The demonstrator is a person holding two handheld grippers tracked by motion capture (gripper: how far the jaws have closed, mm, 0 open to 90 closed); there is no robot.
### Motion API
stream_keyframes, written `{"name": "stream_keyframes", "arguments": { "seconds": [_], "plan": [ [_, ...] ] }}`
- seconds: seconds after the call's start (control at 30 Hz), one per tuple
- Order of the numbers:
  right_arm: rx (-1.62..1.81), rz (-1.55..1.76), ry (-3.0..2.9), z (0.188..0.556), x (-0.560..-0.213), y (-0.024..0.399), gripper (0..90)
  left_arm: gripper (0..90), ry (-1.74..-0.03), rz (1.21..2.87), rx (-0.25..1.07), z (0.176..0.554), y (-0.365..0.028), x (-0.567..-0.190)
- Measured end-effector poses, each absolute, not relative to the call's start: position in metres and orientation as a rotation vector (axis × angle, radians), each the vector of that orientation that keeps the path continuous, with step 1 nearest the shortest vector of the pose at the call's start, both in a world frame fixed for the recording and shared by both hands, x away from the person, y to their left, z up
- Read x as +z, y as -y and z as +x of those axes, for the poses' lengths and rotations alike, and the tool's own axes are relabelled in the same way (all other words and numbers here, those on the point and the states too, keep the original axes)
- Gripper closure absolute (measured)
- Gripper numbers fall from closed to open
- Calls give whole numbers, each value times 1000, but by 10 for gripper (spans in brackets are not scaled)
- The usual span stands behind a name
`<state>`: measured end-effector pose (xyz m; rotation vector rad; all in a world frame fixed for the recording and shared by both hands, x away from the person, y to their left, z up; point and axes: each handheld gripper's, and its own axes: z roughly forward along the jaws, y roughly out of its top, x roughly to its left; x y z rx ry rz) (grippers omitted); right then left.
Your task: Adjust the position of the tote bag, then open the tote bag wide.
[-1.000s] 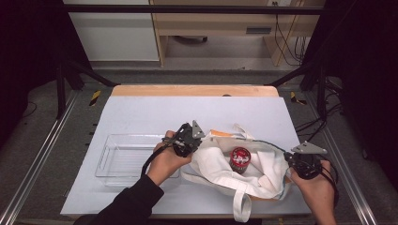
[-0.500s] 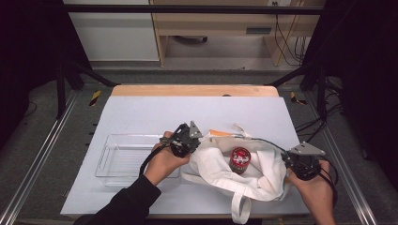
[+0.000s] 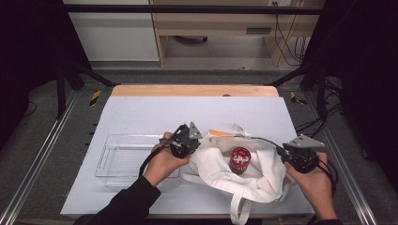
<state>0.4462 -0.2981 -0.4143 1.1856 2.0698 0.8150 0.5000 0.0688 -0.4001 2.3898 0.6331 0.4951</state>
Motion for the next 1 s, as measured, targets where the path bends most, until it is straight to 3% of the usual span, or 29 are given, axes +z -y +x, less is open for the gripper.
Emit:
{"name": "stream_keyframes", "arguments": {
  "seconds": [0.03, 0.1, 0.57, 0.63, 0.8, 1.0],
  "plan": [
    [786, 1170, -2094, 449, -416, 296, 809, 881, -633, 2394, 494, 500, -69, -400],
    [770, 1172, -2108, 450, -416, 295, 873, 882, -633, 2399, 493, 501, -69, -402],
    [684, 1238, -2148, 465, -435, 298, 873, 880, -637, 2428, 506, 502, -61, -406],
    [699, 1229, -2139, 462, -432, 298, 826, 863, -636, 2407, 510, 501, -63, -403],
    [796, 1203, -2076, 449, -419, 296, 614, 734, -638, 2359, 541, 499, -67, -395],
    [857, 1164, -2044, 437, -402, 288, 490, 655, -622, 2318, 560, 493, -69, -386]
  ]
}}
